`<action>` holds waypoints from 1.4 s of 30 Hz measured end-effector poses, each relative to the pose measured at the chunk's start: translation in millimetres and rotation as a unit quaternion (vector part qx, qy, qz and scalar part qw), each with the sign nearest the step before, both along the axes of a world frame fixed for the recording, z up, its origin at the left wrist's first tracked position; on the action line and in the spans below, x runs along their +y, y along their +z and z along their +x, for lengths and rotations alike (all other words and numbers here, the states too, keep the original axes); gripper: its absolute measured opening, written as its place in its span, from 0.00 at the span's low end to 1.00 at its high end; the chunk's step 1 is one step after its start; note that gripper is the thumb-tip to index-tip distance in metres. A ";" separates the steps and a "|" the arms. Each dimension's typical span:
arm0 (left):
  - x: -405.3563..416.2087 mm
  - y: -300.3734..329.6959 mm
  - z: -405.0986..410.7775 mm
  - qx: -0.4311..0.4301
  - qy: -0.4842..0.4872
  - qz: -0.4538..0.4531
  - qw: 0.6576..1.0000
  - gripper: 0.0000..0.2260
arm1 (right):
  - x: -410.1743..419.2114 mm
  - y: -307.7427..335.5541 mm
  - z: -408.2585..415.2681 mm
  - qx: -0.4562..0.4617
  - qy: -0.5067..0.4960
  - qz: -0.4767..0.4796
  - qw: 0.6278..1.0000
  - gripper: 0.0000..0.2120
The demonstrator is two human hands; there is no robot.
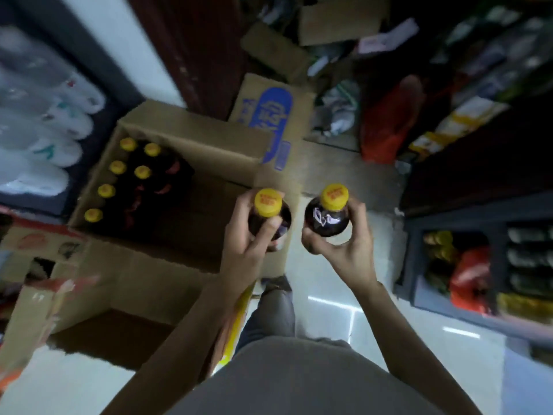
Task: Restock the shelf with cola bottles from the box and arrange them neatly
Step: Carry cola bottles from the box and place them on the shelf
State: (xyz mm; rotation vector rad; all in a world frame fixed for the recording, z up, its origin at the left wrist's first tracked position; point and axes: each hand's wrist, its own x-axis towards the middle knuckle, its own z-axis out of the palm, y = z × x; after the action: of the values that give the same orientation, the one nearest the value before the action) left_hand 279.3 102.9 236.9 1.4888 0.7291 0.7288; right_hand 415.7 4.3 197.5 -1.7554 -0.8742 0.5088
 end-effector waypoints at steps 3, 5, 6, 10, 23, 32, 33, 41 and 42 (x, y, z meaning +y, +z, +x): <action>-41.0 -2.3 29.9 0.028 -0.072 0.036 0.996 0.10 | -75.2 -0.7 7.8 0.008 -0.092 -0.010 0.996 0.29; -75.1 -8.1 46.9 0.051 -0.106 0.070 0.991 0.10 | -127.5 -2.4 10.8 0.010 -0.148 -0.020 0.989 0.29; -94.6 -10.4 55.5 0.056 -0.122 0.084 0.987 0.08 | -153.7 -2.8 11.1 0.013 -0.173 -0.023 0.985 0.29; -182.3 -17.6 83.1 0.057 -0.200 0.103 0.973 0.12 | -259.4 -4.8 7.3 0.038 -0.258 -0.031 0.965 0.31; -426.5 46.6 180.7 -0.075 -0.371 0.130 0.917 0.18 | -524.7 70.5 52.0 -0.073 -0.388 -0.042 0.918 0.34; -527.3 131.5 289.1 -0.204 -0.338 0.175 0.902 0.10 | -617.9 157.2 168.0 -0.158 -0.386 0.040 0.908 0.27; -536.1 144.0 300.6 -0.219 -0.331 0.181 0.900 0.09 | -625.8 168.6 181.1 -0.162 -0.383 0.053 0.908 0.26; -590.7 241.4 379.5 -0.354 -0.255 0.253 0.864 0.09 | -668.2 246.5 275.4 -0.223 -0.358 0.160 0.893 0.26; -595.3 250.1 388.8 -0.366 -0.238 0.276 0.856 0.10 | -670.5 254.4 287.8 -0.235 -0.353 0.168 0.890 0.26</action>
State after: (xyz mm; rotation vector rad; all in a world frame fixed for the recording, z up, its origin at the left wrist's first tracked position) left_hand 668.1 -492.3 487.1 1.6248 -0.4665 1.0653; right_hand 703.5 -666.2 451.9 -1.7377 -0.5284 -0.5407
